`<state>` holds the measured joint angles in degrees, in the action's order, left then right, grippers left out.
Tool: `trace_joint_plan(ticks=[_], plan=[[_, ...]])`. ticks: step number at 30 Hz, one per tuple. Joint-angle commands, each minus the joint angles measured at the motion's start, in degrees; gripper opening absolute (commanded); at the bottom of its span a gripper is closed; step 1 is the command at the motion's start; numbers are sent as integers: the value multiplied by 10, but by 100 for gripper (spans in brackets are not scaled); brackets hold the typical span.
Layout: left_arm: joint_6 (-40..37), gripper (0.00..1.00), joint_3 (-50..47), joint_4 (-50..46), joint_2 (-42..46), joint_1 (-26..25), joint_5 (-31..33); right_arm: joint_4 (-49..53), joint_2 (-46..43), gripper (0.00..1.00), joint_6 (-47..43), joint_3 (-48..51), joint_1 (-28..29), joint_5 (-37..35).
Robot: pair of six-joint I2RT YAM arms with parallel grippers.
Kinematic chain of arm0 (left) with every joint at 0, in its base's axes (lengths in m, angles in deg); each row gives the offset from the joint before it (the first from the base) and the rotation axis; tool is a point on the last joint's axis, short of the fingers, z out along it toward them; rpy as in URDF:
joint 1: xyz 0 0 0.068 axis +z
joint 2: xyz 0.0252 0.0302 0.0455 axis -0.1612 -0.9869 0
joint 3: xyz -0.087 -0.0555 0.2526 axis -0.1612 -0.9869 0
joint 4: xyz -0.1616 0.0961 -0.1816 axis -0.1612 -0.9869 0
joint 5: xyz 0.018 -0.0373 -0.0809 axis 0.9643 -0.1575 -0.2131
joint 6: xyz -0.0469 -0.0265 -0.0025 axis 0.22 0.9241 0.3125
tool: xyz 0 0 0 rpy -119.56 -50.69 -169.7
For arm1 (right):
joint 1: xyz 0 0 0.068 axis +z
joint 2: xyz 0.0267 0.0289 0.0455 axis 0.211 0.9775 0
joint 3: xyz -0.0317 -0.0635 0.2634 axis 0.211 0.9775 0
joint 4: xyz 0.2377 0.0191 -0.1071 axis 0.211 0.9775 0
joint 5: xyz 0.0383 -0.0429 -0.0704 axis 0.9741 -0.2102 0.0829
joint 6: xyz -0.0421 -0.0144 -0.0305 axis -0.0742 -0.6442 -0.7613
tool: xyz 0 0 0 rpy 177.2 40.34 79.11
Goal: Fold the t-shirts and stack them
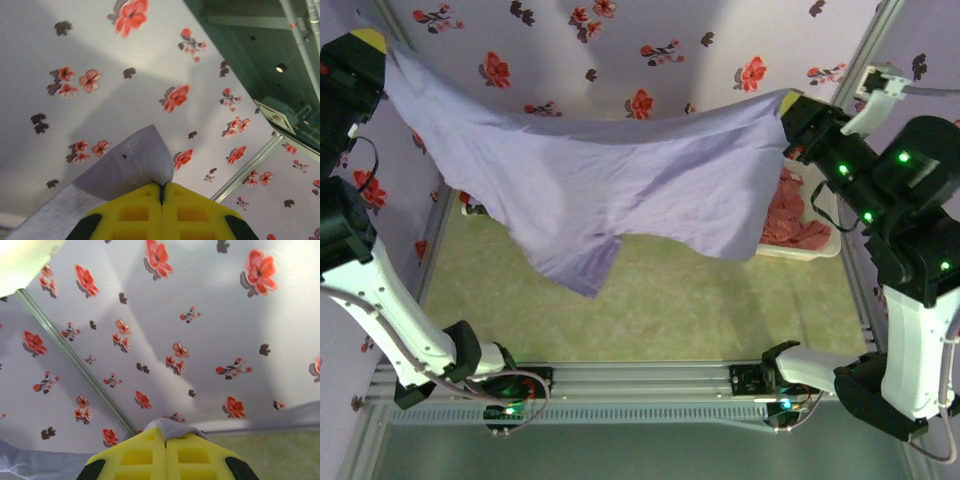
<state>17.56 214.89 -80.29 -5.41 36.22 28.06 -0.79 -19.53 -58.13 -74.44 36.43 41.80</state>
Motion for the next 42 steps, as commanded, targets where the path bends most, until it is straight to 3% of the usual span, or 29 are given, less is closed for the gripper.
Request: trace_joint_plan(ticks=[1,5,18,24,30,33,37,42], plan=[[15,0,39,13,2,17,-4,-3,-26,0,-1,-17,2,12],[1,0,45,8,30,35,20,-3,-44,0,0,-17,1,17],[-105,0,19,-61,126,42,179,8,-82,0,-14,-19,1,24],[-114,0,14,-69,104,42,183,6,-66,0,-42,2,1,-1],[-129,0,-98,-59,57,38,156,7,-7,0,-45,84,1,-47],[-134,0,-228,0,47,-11,153,-9,35,0,-38,157,-1,-60],[-194,0,-369,53,9,-114,202,-46,95,0,-28,273,-16,-85],[-229,0,-413,91,-113,-177,222,-98,217,0,-19,336,-51,-39]])
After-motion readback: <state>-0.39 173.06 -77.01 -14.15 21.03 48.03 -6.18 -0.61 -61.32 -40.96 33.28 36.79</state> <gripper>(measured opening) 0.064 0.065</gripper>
